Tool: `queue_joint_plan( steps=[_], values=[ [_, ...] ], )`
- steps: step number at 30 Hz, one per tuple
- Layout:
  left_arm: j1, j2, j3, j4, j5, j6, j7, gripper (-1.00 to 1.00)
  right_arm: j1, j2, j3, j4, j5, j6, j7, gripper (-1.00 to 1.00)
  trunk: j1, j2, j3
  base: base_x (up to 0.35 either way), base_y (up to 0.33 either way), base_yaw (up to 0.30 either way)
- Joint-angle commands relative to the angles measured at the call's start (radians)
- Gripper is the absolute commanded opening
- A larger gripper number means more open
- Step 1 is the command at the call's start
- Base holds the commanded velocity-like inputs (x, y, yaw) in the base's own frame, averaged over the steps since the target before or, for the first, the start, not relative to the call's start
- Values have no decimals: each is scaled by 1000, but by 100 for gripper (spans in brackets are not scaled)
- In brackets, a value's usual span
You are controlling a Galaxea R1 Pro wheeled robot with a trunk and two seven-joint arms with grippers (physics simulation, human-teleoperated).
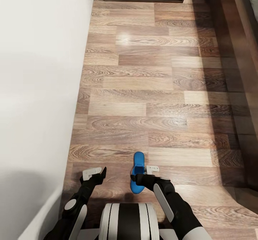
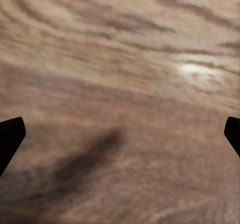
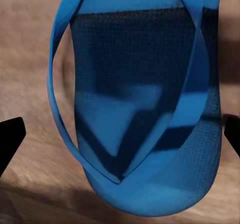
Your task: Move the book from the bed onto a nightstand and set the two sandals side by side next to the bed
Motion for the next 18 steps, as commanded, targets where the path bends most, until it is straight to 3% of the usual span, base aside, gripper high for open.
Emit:
queue_joint_plan(
  steps=[1,18],
  values=[
    [0,0,0,-1,10,5,1,100,0,0,1,-1,-6,4,-4,100,0,0,0,0,0,0],
    [0,0,0,-6,11,5,1,100,0,0,-1,-1,-6,4,-4,100,0,0,0,0,0,0]
  ],
)
